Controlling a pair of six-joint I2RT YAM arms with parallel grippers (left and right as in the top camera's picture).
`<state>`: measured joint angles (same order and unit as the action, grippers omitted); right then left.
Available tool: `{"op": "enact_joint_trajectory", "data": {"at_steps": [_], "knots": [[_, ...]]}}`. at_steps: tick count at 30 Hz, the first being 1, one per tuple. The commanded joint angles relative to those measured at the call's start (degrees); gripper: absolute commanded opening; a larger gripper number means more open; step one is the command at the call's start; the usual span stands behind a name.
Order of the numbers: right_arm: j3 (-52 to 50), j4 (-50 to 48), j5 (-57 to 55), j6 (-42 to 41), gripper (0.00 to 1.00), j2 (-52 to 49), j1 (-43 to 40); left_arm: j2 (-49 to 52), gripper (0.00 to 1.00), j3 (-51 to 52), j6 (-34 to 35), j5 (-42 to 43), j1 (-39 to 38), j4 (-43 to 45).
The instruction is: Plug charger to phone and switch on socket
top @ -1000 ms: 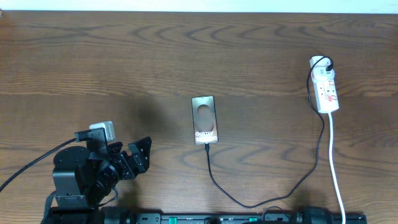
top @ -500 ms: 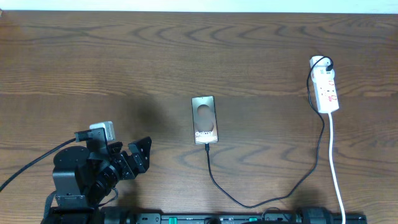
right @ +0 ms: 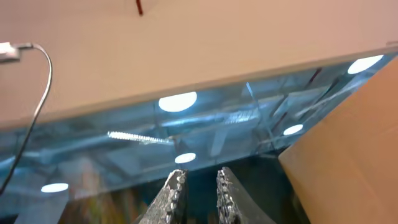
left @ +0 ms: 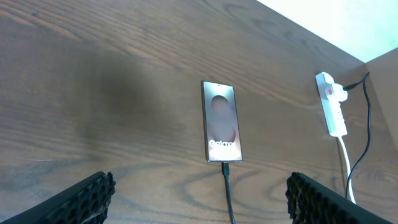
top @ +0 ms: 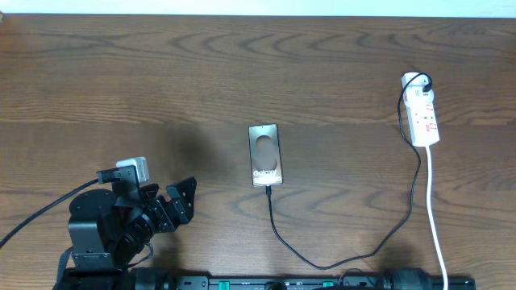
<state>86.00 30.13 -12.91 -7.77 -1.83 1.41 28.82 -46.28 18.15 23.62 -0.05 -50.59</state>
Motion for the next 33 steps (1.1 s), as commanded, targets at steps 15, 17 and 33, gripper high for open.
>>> {"op": "enact_joint_trajectory", "data": {"at_steps": [15,17,33], "knots": [[-1.0,-2.0,-4.7,-6.1,0.99,1.4,0.2,-0.1,0.9,0.2,-0.5,-0.3,0.3,0.0],[-2.7,-5.7,-4.8,-11.4,0.99,1.4,0.2,-0.1,0.9,0.2,-0.5,-0.3,0.3,0.0],[-43.3,-20.7,-8.1,-44.3,0.99,1.4,0.2,-0.1,0.9,0.2,-0.5,-0.3,0.3,0.0]]}}
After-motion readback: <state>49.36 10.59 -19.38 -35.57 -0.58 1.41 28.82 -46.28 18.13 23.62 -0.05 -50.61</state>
